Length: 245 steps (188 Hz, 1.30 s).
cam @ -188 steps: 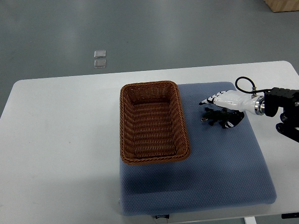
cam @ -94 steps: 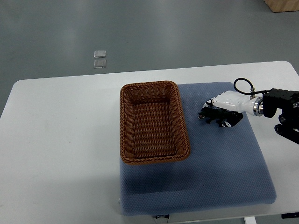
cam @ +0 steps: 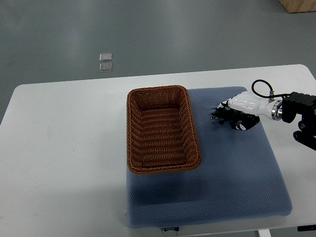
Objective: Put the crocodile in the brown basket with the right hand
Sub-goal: 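Lift the crocodile and carry it over the wicker basket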
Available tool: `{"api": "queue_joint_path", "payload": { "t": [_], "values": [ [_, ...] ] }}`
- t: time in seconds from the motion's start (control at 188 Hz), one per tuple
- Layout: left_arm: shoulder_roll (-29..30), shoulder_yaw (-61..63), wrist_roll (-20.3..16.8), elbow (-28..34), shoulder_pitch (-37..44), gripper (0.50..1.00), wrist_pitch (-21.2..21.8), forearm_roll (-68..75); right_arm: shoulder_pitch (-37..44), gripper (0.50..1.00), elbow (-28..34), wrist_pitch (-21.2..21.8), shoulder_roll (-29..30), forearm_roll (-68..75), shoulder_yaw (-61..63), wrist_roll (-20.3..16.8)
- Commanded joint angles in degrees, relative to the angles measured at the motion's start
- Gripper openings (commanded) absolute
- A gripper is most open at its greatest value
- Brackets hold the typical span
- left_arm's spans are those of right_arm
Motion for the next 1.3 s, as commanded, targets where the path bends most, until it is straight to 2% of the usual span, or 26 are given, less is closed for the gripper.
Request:
{"api": "queue_joint_path", "payload": {
  "t": [0.0, 0.101, 0.616, 0.886, 1.162, 1.295],
  "values": [
    [0.0, -0.03, -0.02, 0.0, 0.0, 1.0, 0.0, 0.0, 0.33, 0.5, 0.01, -1.4, -0.36, 0.09, 0.07, 0.0],
    [0.0, 0.06, -0.02, 0.0, 0.0, 1.0, 0.0, 0.0, 1.82, 0.5, 0.09, -2.54, -1.24, 0.36, 0.07, 0.18],
    [0.0, -0.03, -0.02, 0.0, 0.0, 1.0, 0.0, 0.0, 10.17, 0.5, 4.93, -2.54, -0.71, 0.36, 0.16, 1.58],
    [0.0, -0.03, -0.02, 0.0, 0.0, 1.0, 0.0, 0.0, 11.49, 0.5, 7.47, -2.37, 5.53, 0.36, 0.07, 3.78],
    [0.0, -0.03, -0.02, 0.0, 0.0, 1.0, 0.0, 0.0, 10.97, 0.5, 7.83, -1.93, 12.56, 0.36, -0.46, 4.22],
    [0.0, 0.06, -0.02, 0.0, 0.0, 1.0, 0.0, 0.0, 10.97, 0.509, 7.83, -1.93, 13.88, 0.0, -3.36, 4.31]
  ]
}}
